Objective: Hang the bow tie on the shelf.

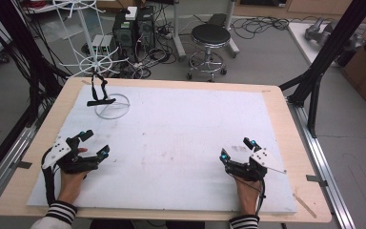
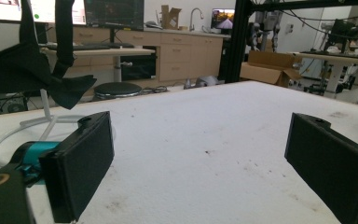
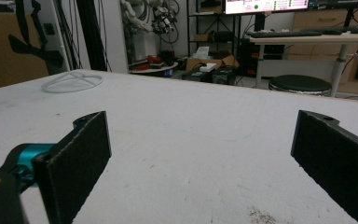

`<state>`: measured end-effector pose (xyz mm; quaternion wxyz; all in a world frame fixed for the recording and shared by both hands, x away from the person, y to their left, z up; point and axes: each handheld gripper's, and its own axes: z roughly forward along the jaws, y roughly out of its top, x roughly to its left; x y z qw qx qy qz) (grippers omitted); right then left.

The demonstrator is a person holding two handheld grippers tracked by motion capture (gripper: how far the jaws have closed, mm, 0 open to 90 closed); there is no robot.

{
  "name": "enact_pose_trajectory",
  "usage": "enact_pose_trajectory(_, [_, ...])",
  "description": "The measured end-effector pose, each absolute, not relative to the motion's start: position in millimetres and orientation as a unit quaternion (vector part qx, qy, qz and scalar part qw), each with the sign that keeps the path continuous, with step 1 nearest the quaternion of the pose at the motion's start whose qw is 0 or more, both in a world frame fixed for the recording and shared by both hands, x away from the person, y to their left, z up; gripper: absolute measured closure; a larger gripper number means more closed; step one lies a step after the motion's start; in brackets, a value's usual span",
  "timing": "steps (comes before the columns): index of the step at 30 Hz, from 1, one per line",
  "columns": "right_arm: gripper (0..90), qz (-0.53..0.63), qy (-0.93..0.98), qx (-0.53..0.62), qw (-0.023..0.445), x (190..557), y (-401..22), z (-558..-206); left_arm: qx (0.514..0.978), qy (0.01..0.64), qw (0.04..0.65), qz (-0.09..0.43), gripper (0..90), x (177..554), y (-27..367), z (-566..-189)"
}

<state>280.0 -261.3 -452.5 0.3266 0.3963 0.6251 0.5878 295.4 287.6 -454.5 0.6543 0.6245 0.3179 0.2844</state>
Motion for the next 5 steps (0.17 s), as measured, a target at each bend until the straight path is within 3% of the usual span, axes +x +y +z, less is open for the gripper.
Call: enact_pose_trajectory(5, [3.7, 0.585, 0.627, 0.394, 0.330, 280.0, -260.8, -452.5, 0.615, 0.315, 0.659, 0.297, 8.4, 292.3, 288.0, -455.4])
